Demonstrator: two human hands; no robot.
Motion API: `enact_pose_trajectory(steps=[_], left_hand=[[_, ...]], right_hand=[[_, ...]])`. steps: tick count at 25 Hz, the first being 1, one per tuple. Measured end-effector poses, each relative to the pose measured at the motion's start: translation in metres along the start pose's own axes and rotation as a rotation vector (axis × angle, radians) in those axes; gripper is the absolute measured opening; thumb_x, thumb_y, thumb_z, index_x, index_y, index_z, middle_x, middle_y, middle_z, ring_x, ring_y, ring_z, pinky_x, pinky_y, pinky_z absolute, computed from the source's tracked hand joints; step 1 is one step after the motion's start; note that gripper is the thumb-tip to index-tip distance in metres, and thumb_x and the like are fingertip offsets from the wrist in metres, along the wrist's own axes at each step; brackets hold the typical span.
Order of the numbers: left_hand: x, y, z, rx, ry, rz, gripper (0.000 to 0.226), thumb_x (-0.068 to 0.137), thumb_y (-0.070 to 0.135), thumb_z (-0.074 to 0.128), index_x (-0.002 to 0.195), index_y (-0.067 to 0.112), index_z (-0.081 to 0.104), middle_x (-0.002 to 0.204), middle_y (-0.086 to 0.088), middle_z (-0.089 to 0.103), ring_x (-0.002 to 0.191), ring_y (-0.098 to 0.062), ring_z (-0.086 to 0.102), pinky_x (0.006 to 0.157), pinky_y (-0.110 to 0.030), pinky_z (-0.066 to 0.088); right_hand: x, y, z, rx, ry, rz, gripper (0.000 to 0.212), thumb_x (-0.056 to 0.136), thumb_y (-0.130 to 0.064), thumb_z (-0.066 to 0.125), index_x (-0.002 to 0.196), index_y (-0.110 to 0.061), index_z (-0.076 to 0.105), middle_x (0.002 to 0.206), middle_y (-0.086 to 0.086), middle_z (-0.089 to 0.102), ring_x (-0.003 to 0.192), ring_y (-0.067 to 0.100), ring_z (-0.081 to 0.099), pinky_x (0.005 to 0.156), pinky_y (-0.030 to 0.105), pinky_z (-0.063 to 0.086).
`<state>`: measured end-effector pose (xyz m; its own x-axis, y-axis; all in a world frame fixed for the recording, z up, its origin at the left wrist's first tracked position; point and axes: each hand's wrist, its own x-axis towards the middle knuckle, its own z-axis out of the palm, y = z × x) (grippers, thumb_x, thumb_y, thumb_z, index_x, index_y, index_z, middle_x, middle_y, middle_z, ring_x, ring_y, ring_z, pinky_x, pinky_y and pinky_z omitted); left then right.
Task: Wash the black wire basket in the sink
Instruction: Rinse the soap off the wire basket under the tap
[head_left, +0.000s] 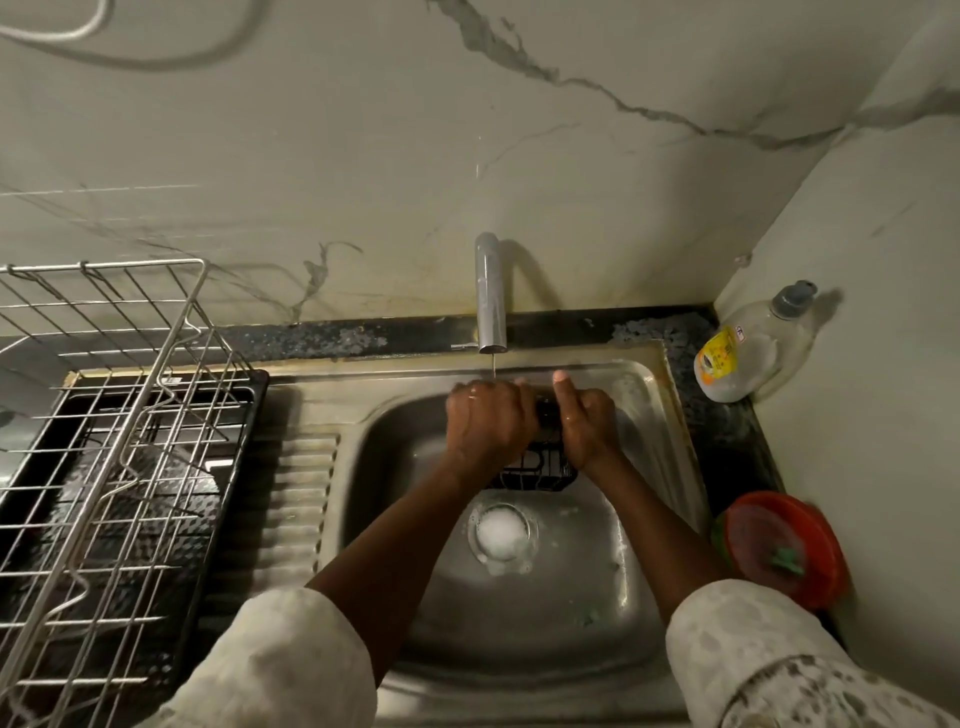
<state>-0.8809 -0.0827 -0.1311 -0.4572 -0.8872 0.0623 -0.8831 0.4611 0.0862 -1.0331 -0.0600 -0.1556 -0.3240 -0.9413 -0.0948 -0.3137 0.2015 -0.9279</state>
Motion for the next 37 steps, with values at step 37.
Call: enact_pose_trajectory(steps=[37], left_hand=[[-0.058, -0.056, 0.032, -1.250, -0.073, -0.980, 0.070, 0.079, 0.019, 0.057, 0.141, 0.047, 0.038, 0.102, -0.007, 0.067, 0.094, -0.027, 0.066, 0.077, -0.045, 0.058]], right_hand=[[-0.015, 0.042, 0.083, 0.435, -0.672, 0.565, 0.035, 0.094, -0.042, 0.064, 0.122, -0.020, 0.067, 0.120, 0.006, 0.071, 0.111, 0.023, 0.067, 0.093, 0.041, 0.055]])
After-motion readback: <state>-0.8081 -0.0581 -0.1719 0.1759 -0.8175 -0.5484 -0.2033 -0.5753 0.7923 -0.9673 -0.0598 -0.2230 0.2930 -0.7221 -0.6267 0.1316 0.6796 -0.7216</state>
